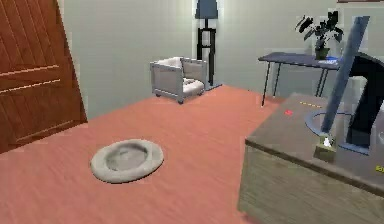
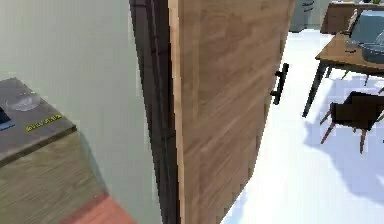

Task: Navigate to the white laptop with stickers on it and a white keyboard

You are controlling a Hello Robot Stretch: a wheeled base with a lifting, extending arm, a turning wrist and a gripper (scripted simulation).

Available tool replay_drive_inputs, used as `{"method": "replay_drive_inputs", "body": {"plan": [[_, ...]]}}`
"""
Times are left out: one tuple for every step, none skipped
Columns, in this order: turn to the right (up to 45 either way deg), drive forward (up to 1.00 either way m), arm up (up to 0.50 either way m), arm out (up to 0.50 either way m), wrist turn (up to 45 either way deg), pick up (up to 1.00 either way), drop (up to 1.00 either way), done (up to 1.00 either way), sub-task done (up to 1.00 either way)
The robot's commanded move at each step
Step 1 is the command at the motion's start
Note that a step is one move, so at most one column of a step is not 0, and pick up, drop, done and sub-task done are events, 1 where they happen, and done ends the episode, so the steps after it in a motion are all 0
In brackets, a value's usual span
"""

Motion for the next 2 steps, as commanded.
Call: {"method": "replay_drive_inputs", "body": {"plan": [[0.0,1.0,0.0,0.0,0.0,0.0,0.0,0.0,0.0],[6.0,0.0,0.0,0.0,0.0,0.0,0.0,0.0,0.0]]}}
